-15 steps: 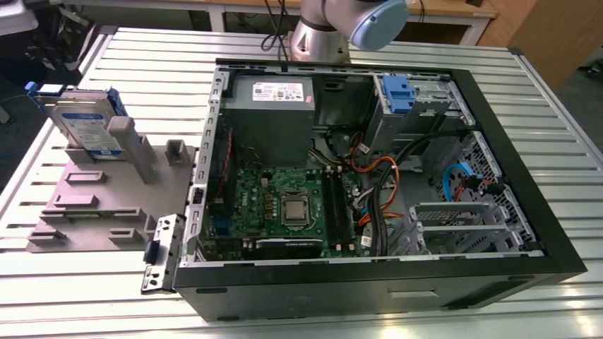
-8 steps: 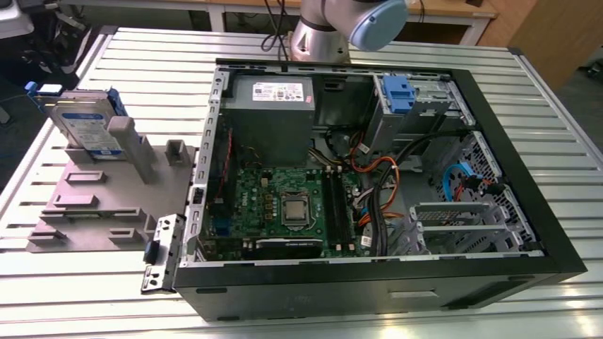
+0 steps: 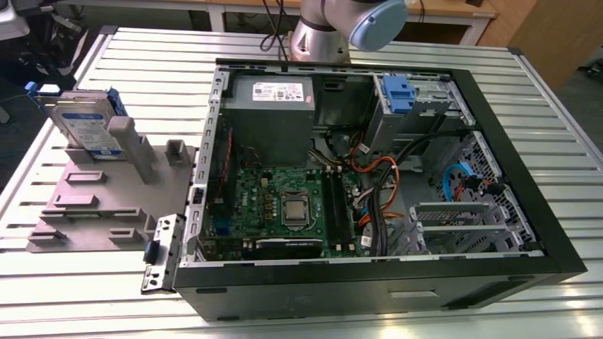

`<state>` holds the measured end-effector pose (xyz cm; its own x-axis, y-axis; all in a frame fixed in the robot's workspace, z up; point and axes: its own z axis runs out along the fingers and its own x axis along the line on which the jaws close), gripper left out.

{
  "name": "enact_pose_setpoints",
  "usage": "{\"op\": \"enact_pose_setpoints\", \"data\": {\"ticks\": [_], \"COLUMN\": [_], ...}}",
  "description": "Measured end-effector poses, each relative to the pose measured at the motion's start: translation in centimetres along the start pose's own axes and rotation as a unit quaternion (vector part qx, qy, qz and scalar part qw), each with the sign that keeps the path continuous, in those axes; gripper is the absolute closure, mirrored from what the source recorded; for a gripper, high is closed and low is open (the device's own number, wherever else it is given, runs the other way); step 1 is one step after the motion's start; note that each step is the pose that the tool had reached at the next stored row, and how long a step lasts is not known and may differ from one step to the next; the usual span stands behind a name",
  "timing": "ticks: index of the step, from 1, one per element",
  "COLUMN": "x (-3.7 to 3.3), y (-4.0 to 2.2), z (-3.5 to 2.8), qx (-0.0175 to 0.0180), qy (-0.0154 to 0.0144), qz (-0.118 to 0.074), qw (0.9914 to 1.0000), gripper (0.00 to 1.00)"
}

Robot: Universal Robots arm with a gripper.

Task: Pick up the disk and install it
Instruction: 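Reach for the disk, then pick up the disk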

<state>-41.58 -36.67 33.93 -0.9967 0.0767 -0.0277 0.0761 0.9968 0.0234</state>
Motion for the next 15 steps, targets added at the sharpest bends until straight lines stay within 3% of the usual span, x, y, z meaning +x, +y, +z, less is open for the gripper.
{"op": "enact_pose_setpoints", "data": {"ticks": [15], "x": [0.01], "y": [0.01], "z": [0.02], "qx": [0.0003], "qy": [0.0001], "qz": [-0.007], "qw": [0.99997], "gripper": [0.89]}}
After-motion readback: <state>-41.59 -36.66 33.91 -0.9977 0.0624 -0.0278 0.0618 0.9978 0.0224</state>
